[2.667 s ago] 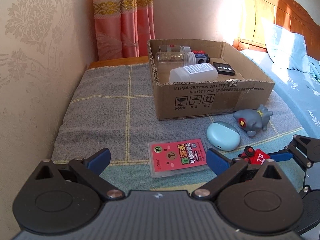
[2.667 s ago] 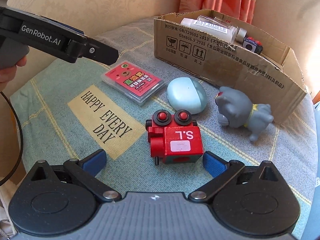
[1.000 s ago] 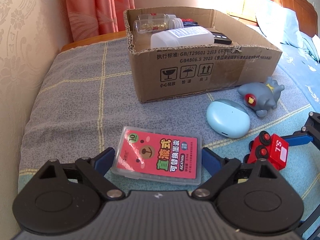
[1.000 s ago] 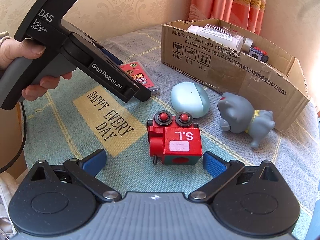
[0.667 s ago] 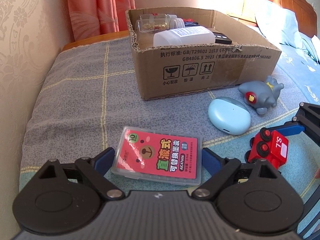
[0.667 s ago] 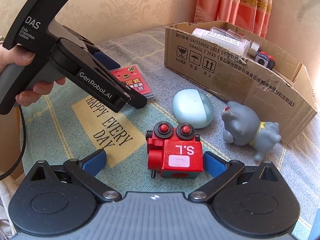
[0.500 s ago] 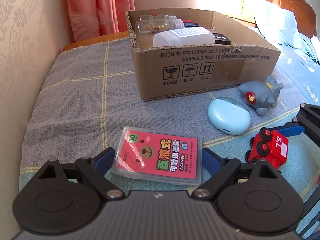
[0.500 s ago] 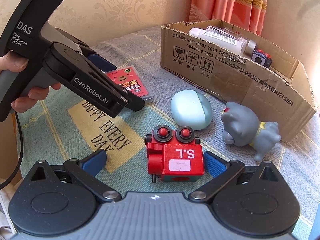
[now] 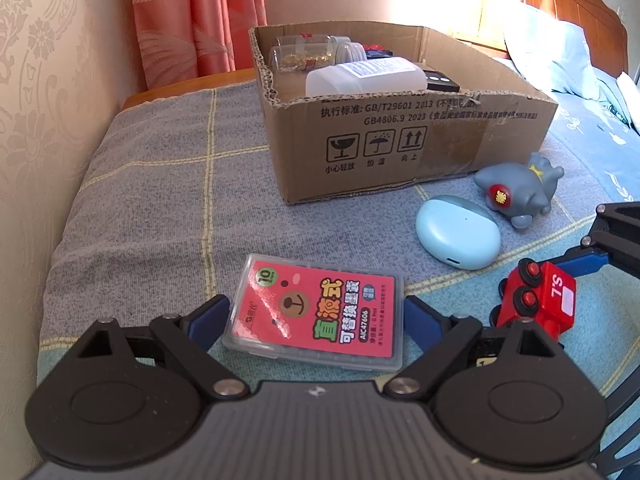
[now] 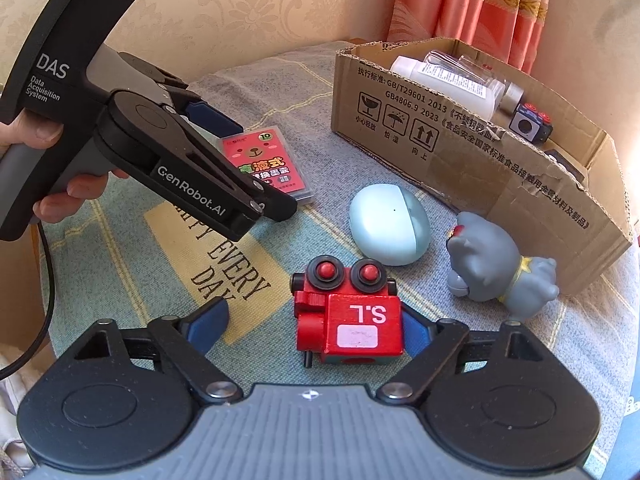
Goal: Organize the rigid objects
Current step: 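Close the left gripper on the pink card pack while the right gripper grasps the red robot, then carry the card pack with the left gripper while the right lowers the red robot into the box, then lower the pink card pack into the box and open the left gripper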
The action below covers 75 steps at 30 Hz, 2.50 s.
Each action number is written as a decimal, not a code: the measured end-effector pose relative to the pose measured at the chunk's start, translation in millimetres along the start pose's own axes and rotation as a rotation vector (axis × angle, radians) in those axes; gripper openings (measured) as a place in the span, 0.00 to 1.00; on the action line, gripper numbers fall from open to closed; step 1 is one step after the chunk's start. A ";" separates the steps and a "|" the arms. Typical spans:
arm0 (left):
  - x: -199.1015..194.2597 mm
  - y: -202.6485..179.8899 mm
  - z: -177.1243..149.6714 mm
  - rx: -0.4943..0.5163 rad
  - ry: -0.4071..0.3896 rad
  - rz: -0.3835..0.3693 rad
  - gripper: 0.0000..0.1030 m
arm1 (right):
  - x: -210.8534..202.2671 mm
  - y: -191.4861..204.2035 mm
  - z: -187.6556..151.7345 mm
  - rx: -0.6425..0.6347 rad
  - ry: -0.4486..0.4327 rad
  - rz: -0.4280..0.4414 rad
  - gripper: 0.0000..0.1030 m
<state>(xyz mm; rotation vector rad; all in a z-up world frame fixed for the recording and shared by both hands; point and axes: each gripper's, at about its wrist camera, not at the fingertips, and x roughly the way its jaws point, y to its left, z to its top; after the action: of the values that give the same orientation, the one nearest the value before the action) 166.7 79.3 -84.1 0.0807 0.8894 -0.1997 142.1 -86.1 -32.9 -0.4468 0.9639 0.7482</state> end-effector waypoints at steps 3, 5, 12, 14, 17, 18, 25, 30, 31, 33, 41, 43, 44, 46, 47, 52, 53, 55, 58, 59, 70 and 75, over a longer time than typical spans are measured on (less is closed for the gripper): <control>0.2 0.1 -0.5 0.001 -0.001 -0.001 0.89 | -2.4 -2.6 -0.8 0.015 -0.002 -0.015 0.74; 0.3 0.3 -0.4 0.002 0.000 -0.001 0.89 | -3.9 -4.1 -1.4 0.025 -0.003 -0.024 0.70; 1.1 1.8 2.8 -0.009 0.017 0.014 0.89 | -6.5 -5.8 -2.9 0.031 -0.007 -0.050 0.57; 0.8 2.3 3.0 -0.006 0.023 0.012 0.89 | -6.9 -6.0 -2.2 0.029 -0.004 -0.055 0.55; -1.2 2.7 2.6 -0.002 0.030 0.006 0.89 | -7.7 -5.5 -2.1 0.026 -0.002 -0.059 0.55; -2.4 2.8 2.3 0.000 0.031 0.003 0.89 | -8.6 -6.0 -1.9 0.028 -0.003 -0.057 0.54; -15.3 0.8 2.4 0.024 0.025 -0.007 0.89 | -15.6 -7.3 -3.1 0.039 0.002 -0.064 0.54; -34.0 -1.9 6.2 0.043 0.009 -0.037 0.89 | -29.6 -11.9 0.3 0.050 -0.013 -0.067 0.54; -39.3 -3.4 8.3 0.050 0.001 -0.043 0.89 | -33.3 -13.8 2.3 0.052 -0.020 -0.073 0.54; -48.7 -6.1 13.1 0.060 -0.021 -0.053 0.89 | -42.7 -20.6 7.9 0.065 -0.039 -0.081 0.54; -71.4 -15.2 46.2 0.100 -0.112 -0.073 0.89 | -79.4 -61.2 37.6 0.115 -0.164 -0.154 0.54; -74.4 -17.7 57.8 0.114 -0.140 -0.065 0.89 | -81.5 -73.7 46.6 0.122 -0.185 -0.178 0.54; -75.2 -18.7 62.5 0.119 -0.150 -0.062 0.89 | -80.9 -80.7 51.3 0.130 -0.194 -0.189 0.54; -75.4 -19.2 71.9 0.119 -0.169 -0.052 0.89 | -76.0 -94.4 61.8 0.142 -0.202 -0.205 0.54; -74.8 -19.5 75.9 0.117 -0.173 -0.047 0.89 | -72.1 -101.3 67.2 0.151 -0.205 -0.211 0.54; -71.0 -18.8 89.2 0.113 -0.185 -0.040 0.89 | -38.5 -135.8 94.9 0.197 -0.177 -0.217 0.54; -69.9 -19.1 91.6 0.113 -0.184 -0.036 0.89 | -30.8 -140.6 99.6 0.209 -0.171 -0.220 0.54; -66.9 -19.5 96.9 0.120 -0.183 -0.031 0.89 | -16.9 -148.9 108.3 0.224 -0.161 -0.227 0.54; -60.3 -20.9 105.6 0.128 -0.177 -0.032 0.89 | -0.8 -160.0 119.4 0.258 -0.156 -0.219 0.63; -58.1 -21.4 108.3 0.129 -0.177 -0.031 0.89 | 0.8 -162.3 121.4 0.272 -0.158 -0.228 0.72; -19.8 -21.3 152.2 0.090 -0.168 -0.021 0.89 | -22.0 -171.6 103.1 0.327 -0.176 -0.253 1.00; -5.8 -14.5 162.2 0.018 -0.183 0.011 0.96 | -33.8 -169.4 90.7 0.328 -0.174 -0.276 1.00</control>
<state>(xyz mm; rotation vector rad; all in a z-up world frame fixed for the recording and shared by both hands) 283.9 41.2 22.6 0.0827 0.7048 -0.2018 307.4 -153.8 45.6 -0.2158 0.8216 0.3630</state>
